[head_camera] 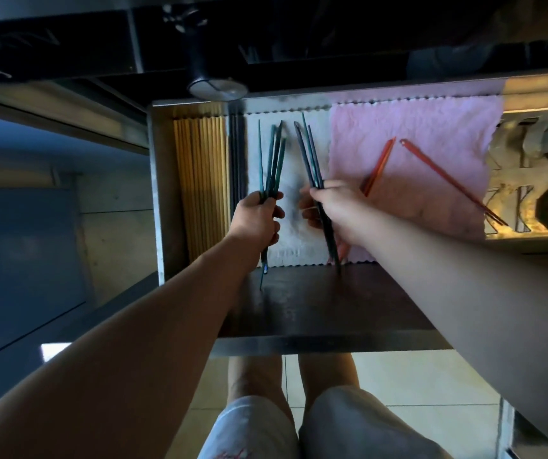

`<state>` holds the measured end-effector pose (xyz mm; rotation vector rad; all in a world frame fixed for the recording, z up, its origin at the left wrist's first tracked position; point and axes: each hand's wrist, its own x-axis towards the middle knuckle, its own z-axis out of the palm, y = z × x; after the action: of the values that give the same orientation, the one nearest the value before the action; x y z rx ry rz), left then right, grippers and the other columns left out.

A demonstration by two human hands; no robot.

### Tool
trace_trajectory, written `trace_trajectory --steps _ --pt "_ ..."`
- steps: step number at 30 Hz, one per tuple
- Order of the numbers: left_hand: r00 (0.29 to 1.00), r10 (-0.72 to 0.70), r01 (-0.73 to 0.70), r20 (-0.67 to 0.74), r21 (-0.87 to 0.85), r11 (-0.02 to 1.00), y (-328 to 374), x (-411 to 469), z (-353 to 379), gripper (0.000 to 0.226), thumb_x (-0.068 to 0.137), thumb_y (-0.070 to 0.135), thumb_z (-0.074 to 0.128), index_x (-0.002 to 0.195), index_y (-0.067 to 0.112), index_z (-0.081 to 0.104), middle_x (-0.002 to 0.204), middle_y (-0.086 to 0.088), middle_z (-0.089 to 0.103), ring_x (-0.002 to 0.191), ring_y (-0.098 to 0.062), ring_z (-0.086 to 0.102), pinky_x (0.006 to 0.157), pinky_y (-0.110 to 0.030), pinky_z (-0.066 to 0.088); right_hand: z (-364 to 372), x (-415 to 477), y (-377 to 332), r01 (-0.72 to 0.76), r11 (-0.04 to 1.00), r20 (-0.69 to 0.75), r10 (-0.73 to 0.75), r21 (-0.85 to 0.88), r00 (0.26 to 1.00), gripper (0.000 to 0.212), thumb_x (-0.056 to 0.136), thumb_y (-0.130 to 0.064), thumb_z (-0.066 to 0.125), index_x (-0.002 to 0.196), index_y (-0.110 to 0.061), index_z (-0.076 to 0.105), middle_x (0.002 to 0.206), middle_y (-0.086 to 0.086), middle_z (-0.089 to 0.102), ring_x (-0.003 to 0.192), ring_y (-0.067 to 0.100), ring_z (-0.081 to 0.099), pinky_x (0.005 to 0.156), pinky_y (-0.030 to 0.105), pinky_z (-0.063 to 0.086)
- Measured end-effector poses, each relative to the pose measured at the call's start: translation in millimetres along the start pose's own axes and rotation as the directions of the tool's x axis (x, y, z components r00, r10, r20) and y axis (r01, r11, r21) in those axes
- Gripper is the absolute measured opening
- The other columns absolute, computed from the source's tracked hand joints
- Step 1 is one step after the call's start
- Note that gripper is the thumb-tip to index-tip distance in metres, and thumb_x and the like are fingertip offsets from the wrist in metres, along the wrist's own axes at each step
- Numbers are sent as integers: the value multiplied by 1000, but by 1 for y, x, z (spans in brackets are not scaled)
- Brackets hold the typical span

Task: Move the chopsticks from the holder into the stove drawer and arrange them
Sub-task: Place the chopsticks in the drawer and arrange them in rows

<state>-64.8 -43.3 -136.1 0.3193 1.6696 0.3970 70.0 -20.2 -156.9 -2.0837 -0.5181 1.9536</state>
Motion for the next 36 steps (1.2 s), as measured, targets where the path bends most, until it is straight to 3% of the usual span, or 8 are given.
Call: trace_trajectory --steps 5,10,14,17,21,23,27,36 --pt "997 -72 71 -9 -91 993 5 9 -6 26 99 -2 40 108 14 58 86 -4 69 67 -17 66 64 -34 54 31 13 -2 -16 993 -69 8 -116 998 15 94 -19 59 105 -11 65 99 13 69 87 28 68 79 43 58" --pt "998 35 -5 -61 443 897 -2 24 -14 28 86 6 62 113 15 62 92 -6 72 79 -22 71 46 -26 47 43 15 -4 26 941 -153 -82 -336 985 19 80 -18 65 98 -18 70 99 8 71 92 29 68 84 44 58" --pt "984 150 -59 -94 624 780 1 20 -23 38 84 2 55 120 14 51 107 -5 61 83 -19 59 54 -25 43 42 21 4 26 950 -219 -98 -313 971 7 70 -25 55 68 -28 61 86 2 70 91 32 70 82 49 58" --pt "956 267 -67 -125 790 609 3 15 -27 48 84 3 56 128 18 44 134 -10 45 111 -28 51 80 -36 49 43 10 -2 48 923 -265 -159 -383 951 19 78 -23 54 92 -26 68 104 4 70 98 27 66 91 39 55" --pt "917 359 -265 171 937 229 -6 18 -32 84 85 6 56 155 25 14 163 4 -1 146 -29 12 114 -44 27 51 11 -3 96 898 -276 -232 -428 933 22 86 -16 53 103 -28 62 103 -2 64 103 22 62 97 35 48" --pt "926 280 -295 253 948 119 -13 22 -37 90 90 4 49 156 25 -7 160 9 -27 150 -22 -12 122 -44 10 57 14 -3 107 892 -263 -242 -439 934 22 87 -15 55 103 -27 62 100 -7 62 106 20 62 105 42 42" --pt "905 278 -343 323 939 25 -18 28 -49 90 92 8 50 156 23 -12 158 7 -32 148 -17 -21 120 -42 -5 58 17 -5 69 882 -303 -233 -466 924 23 89 -16 55 109 -23 63 99 -7 62 105 18 60 111 43 34" --pt "879 309 -355 363 931 -82 -16 26 -58 83 94 12 43 155 23 -12 159 8 -30 148 -22 -21 121 -49 0 60 11 1 225 727 -208 -453 -649 867 35 87 -8 55 122 -14 56 119 8 62 101 26 62 73 24 40"
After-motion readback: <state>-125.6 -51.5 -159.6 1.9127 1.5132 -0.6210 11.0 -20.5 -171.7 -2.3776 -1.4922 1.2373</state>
